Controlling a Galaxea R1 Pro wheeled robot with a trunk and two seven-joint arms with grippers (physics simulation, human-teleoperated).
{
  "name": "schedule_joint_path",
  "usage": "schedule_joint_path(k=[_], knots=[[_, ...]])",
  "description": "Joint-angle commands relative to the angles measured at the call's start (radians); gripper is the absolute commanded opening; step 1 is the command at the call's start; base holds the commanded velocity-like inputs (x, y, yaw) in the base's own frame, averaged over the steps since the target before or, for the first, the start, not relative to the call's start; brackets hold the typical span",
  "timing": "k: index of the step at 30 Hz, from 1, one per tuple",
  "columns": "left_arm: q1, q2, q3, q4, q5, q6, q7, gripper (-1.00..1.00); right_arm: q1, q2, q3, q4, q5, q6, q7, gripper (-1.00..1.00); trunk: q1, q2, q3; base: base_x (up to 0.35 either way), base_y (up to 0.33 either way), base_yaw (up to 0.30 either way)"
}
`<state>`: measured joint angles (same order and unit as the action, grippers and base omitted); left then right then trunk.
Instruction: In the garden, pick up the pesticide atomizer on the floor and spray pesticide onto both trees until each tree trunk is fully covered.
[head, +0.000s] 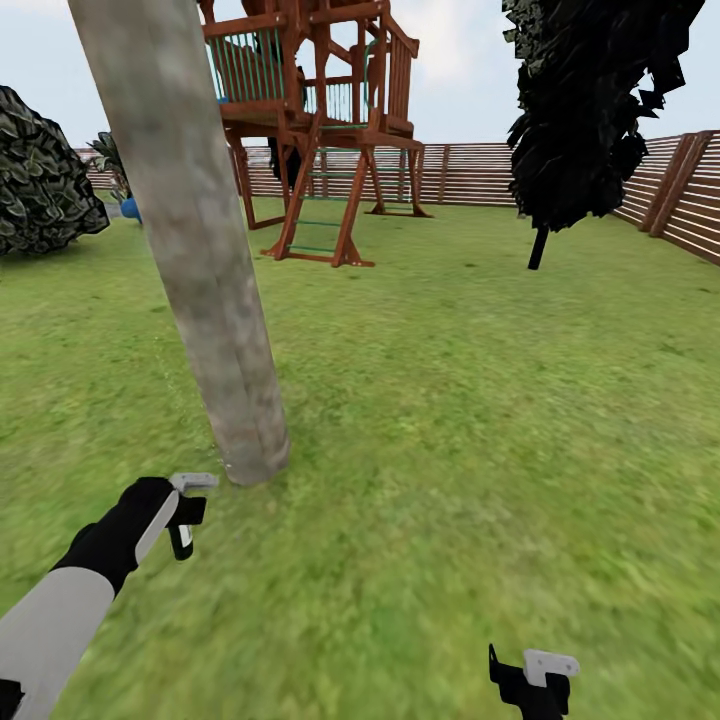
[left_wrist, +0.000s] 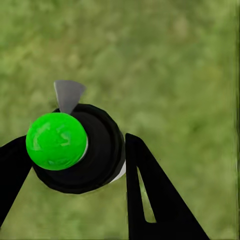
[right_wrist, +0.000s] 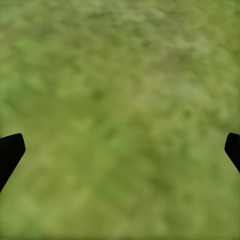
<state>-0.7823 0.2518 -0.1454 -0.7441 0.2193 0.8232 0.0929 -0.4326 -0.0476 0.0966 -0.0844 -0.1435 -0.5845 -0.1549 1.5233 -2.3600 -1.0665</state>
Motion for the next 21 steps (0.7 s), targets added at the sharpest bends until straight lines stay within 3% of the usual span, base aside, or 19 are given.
schedule_joint_path(k=[1,5,12,13,16,19,21], knots=[[0.002,-0.002,0.0,-0.02,-0.004,0.001,0.0,-1.0,0.0,0.0,0.0,0.0,0.0,0.0,0.0,1.0,0.0,0.0,0.0,0.0,0.0,0.0],[0.003,-0.008,0.0,-0.071,0.004,0.005,0.0,-1.0,0.0,0.0,0.0,0.0,0.0,0.0,0.0,1.0,0.0,0.0,0.0,0.2,0.0,0.0],[0.005,-0.008,0.003,-0.07,0.005,0.007,-0.001,-1.0,0.0,0.0,0.0,0.0,0.0,0.0,0.0,1.0,0.0,0.0,0.0,0.329,0.0,0.0],[0.005,-0.012,0.002,-0.07,0.005,0.006,-0.001,-1.0,0.0,0.0,0.0,0.0,0.0,0.0,0.0,1.0,0.0,0.0,0.0,0.192,0.0,0.0],[0.021,-0.056,-0.001,-0.065,-0.003,0.005,-0.001,-1.0,0.0,0.0,0.0,0.0,0.0,0.0,0.0,1.0,0.0,0.0,0.0,0.047,0.0,0.0],[0.024,-0.04,0.003,-0.057,-0.008,0.005,-0.001,-1.0,0.0,0.0,0.0,0.0,0.0,0.0,0.0,1.0,0.0,0.0,0.0,0.003,0.0,0.0],[0.026,0.007,0.003,-0.053,-0.003,0.006,-0.002,-1.0,0.0,0.0,0.0,0.0,0.0,0.0,0.0,1.0,0.0,0.0,0.0,0.0,0.0,0.0]])
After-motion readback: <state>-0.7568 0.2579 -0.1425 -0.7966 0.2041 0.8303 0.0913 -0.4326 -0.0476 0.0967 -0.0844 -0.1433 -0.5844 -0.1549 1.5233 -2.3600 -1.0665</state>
